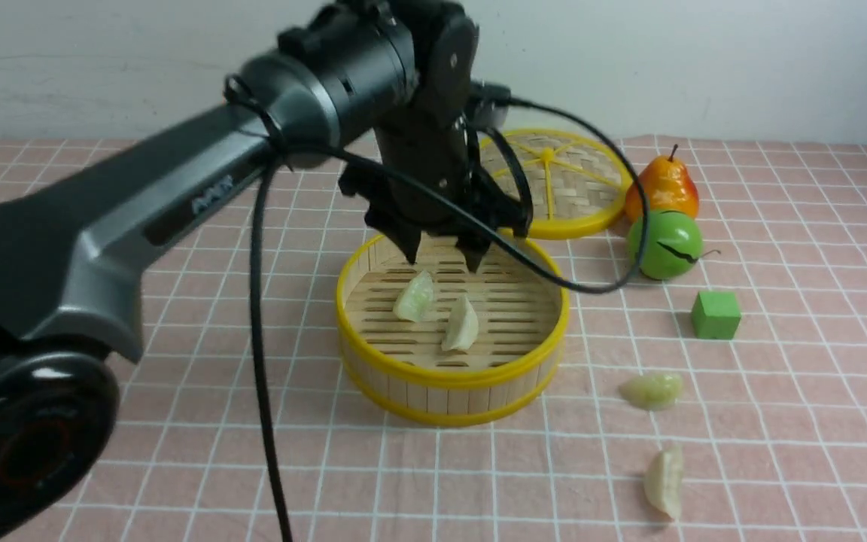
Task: Put the dumplings into the steamer on the table with the pink tablecloth.
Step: 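Reach for and grasp a dumpling lying on the table beside the steamer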
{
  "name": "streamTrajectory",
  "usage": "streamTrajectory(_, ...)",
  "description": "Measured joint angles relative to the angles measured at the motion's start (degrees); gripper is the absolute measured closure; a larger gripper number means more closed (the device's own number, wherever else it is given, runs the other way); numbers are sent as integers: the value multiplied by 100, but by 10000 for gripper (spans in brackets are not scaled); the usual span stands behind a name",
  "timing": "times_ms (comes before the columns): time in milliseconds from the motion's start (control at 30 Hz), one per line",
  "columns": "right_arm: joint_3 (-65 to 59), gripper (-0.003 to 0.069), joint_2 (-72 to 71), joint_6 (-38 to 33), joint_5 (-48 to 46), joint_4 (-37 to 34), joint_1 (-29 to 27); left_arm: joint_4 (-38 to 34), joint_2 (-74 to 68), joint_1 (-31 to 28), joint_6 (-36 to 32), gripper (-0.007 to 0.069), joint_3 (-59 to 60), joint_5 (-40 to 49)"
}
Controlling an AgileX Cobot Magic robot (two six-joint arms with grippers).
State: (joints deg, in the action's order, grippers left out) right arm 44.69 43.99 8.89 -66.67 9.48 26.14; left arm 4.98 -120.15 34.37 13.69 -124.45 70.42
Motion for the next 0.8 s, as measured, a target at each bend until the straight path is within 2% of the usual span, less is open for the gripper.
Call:
streamTrajectory(100, 0, 575, 469, 92, 453, -133, 0, 42, 625, 0, -39, 273, -35, 75)
streamTrajectory(167, 12, 575, 883, 106, 828, -348, 0, 64, 1185, 0, -51, 367, -41, 95)
streamTrajectory(200, 11, 575, 971, 106, 891, -364, 0, 64, 1291, 0, -51, 376, -41, 95)
streamTrajectory(267, 123, 573, 1569, 106, 1203, -566, 0, 70, 1991, 0, -55, 496, 43, 95)
streamTrajectory(300, 209, 573, 1789, 99, 1294, -595, 0, 76, 2224, 0, -55, 540, 185, 95)
streamTrajectory(333, 250, 573, 1833, 99, 1327, -601, 0, 76, 2283, 0, -55, 550, 215, 95)
streamTrajectory(367, 437, 571, 2173, 77, 1445, -615, 0, 80, 2770, 0, -55, 615, 538, 95)
streamTrajectory(400, 462, 570, 2213, 77, 1462, -615, 0, 80, 2833, 0, -55, 622, 588, 95)
streamTrajectory(567, 992, 524, 3183, 73, 1819, -640, 0, 82, 4457, 0, -44, 638, 2335, 95)
streamTrajectory(667, 1116, 411, 3853, 73, 2103, -772, 0, 82, 5587, 0, 148, 638, 3849, 95)
streamTrajectory(800, 1116, 222, 4568, 170, 2610, -879, 0, 82, 6759, 0, 567, 638, 5568, -94)
